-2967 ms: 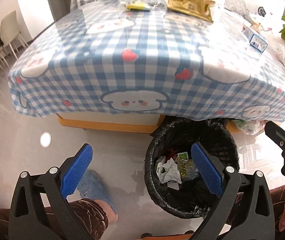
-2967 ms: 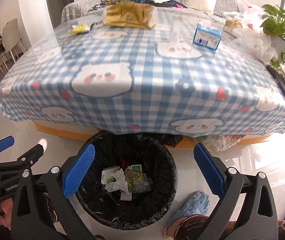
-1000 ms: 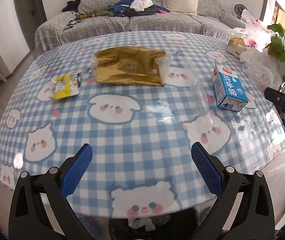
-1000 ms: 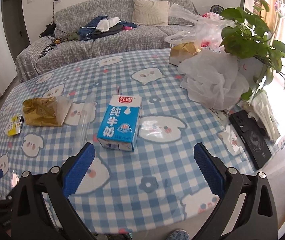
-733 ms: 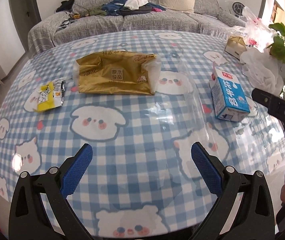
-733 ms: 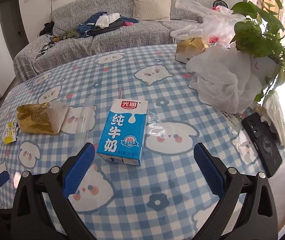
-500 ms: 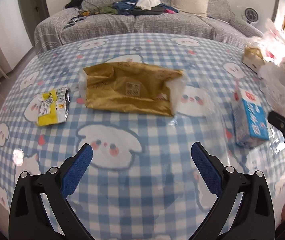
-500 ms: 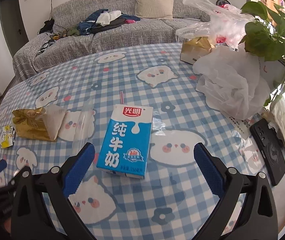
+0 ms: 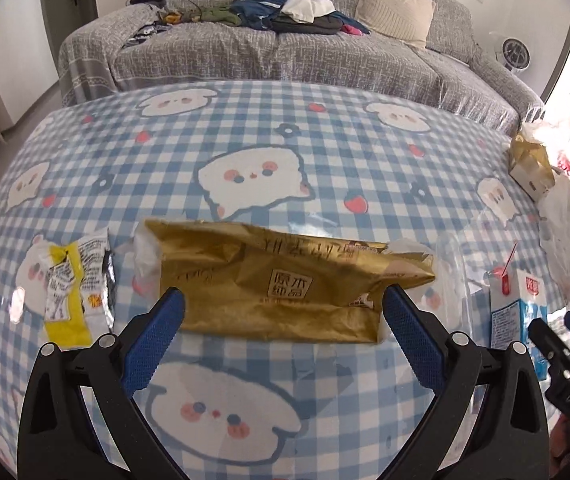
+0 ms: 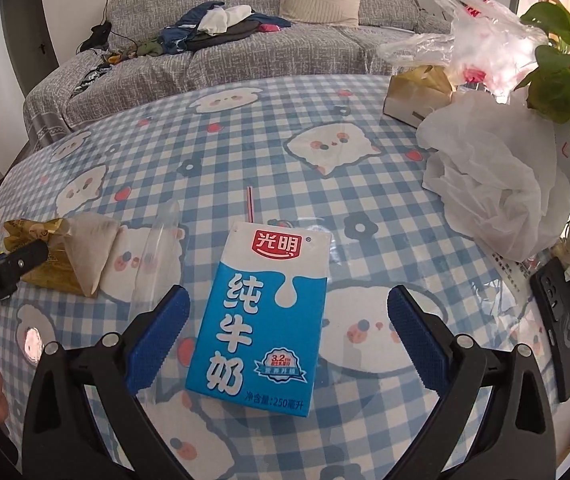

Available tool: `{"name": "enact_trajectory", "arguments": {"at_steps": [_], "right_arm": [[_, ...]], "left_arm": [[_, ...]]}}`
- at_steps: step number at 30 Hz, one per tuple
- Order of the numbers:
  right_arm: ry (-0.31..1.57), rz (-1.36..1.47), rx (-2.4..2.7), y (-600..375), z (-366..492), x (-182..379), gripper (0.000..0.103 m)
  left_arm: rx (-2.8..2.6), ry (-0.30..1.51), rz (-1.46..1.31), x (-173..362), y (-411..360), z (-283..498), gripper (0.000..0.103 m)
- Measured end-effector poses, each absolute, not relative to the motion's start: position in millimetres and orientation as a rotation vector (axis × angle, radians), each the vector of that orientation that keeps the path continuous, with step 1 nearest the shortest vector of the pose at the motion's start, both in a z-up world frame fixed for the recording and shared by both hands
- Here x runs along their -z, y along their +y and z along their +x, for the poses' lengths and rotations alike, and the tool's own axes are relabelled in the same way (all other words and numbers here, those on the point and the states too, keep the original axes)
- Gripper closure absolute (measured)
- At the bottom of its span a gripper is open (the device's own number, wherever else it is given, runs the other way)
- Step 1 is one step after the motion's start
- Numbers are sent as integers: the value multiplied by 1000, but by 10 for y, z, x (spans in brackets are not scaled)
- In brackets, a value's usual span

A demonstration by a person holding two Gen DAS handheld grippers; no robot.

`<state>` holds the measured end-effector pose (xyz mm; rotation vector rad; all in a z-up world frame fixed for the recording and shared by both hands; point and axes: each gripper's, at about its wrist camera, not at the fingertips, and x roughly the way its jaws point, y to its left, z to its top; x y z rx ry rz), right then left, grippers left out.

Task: Collect trash
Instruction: 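Grasp the gold snack bag with the left tool while the right tool grasps the milk carton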

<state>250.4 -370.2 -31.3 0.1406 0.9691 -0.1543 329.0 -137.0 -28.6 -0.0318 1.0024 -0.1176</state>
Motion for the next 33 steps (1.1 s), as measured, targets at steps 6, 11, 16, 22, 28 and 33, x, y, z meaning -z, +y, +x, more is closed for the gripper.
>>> {"name": "enact_trajectory", "arguments": {"at_steps": [6, 11, 16, 22, 28, 33], "right_arm": [[983, 131, 146, -3675, 2535, 378, 8], [997, 134, 142, -3663, 2548, 433, 11], [1013, 124, 133, -3625, 2580, 491, 17], [1016, 134, 128, -3630, 2607, 509, 19], [1022, 143, 121, -3626, 2604, 518, 29], [1020, 123, 108, -3577, 2595, 534, 37]], "left_arm": [[155, 1002, 9, 247, -1492, 3350, 6], [163, 1009, 31, 280, -1517, 3473, 6], [179, 1009, 48, 342, -1525, 3564, 6], [172, 1022, 21, 195, -1421, 3542, 7], [143, 985, 13, -23, -1322, 3583, 6], [113, 993, -6, -22, -1263, 3725, 6]]}}
